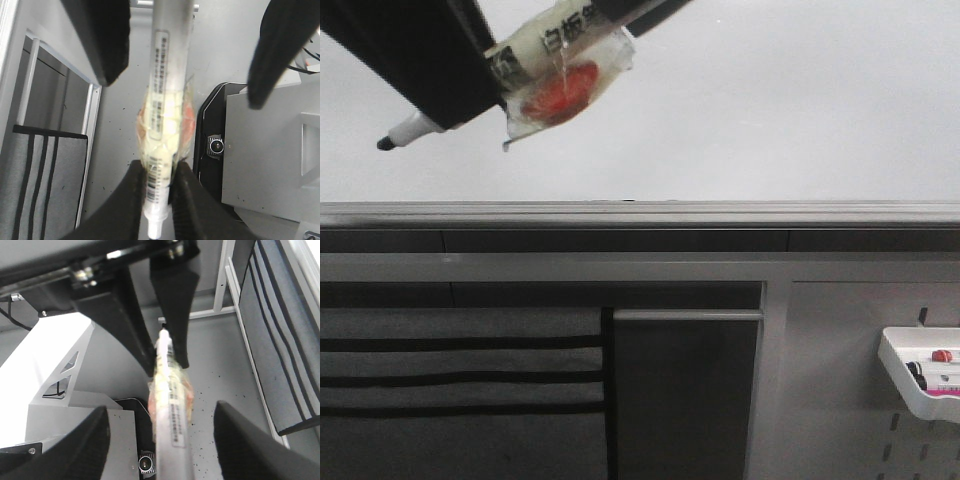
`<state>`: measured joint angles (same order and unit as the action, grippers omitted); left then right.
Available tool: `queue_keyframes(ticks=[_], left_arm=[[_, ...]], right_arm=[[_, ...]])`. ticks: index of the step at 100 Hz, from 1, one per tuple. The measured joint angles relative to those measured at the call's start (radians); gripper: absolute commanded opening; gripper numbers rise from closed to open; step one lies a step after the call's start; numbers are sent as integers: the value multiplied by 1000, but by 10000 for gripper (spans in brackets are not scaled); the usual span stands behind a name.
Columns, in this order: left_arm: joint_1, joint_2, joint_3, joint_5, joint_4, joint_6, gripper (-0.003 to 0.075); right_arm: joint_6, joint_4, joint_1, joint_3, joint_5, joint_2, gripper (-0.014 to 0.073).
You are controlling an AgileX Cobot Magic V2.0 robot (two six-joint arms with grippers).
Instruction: Write number 3 on whiteboard
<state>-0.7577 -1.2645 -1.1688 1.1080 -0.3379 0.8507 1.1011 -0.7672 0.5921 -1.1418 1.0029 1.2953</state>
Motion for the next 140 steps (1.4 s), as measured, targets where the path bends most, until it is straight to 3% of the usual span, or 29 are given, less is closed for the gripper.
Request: queue_keyframes(ticks=[17, 42, 64, 82, 91, 108, 115, 131, 140], left_arm=[[0, 0, -4, 2, 0, 0, -18], [0, 0, -4, 2, 0, 0, -18], [0, 0, -6, 14, -4, 5, -18], [0, 0, -6, 14, -4, 7, -13], [0, 0, -6, 14, -4, 7, 51], [0, 0, -6, 8, -2, 7, 305], [0, 0, -8, -5, 7, 7, 372], [0, 9, -31, -27, 83, -50, 379], [3, 50, -36, -59, 145, -119, 379]], right_arm=[[0, 0, 0, 0, 2, 0, 234], [0, 0, 0, 0, 8, 0, 162], [0, 2, 0, 0, 6, 0, -28], [2, 2, 0, 0, 8, 0, -48], [2, 2, 0, 0, 8, 0, -48], [2, 2, 0, 0, 8, 0, -48], [2, 2, 0, 0, 10, 0, -48], [-10, 37, 0, 0, -6, -2, -47], [-92, 116, 0, 0, -50, -25, -47]])
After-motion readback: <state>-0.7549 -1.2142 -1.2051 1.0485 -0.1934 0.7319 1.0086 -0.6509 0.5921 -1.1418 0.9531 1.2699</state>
